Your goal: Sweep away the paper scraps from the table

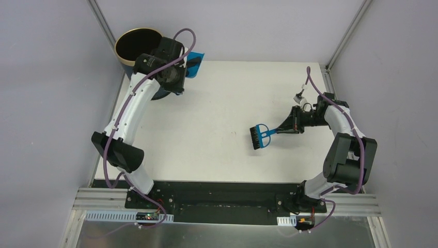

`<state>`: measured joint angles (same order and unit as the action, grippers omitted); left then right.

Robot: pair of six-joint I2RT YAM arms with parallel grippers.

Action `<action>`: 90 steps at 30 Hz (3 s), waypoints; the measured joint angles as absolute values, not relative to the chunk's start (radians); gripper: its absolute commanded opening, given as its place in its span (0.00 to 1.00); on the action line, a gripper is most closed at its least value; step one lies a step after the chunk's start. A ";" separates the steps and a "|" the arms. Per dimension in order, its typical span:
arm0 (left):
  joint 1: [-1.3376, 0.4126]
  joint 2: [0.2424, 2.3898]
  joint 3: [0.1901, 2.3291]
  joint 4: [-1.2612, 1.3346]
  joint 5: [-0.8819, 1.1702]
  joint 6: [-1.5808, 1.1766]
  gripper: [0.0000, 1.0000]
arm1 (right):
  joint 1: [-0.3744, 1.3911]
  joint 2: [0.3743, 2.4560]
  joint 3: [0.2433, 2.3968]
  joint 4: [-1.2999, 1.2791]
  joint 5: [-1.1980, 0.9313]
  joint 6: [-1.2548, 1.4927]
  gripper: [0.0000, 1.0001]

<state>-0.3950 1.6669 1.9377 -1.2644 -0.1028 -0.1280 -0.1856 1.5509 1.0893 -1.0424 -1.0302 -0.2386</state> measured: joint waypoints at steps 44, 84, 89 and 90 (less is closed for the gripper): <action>0.202 1.781 1.603 -0.005 0.714 -1.032 0.00 | -0.186 1.539 1.089 -1.061 -1.034 -0.265 0.00; 0.052 1.569 1.488 0.414 0.905 -1.320 0.00 | -0.191 1.538 1.089 -1.066 -1.034 -0.268 0.00; -0.131 1.353 1.489 -0.101 0.851 -0.813 0.00 | -0.191 1.539 1.089 -1.066 -1.034 -0.268 0.00; -0.155 1.340 1.485 -0.170 0.830 -0.751 0.00 | -0.191 1.539 1.089 -1.066 -1.034 -0.268 0.00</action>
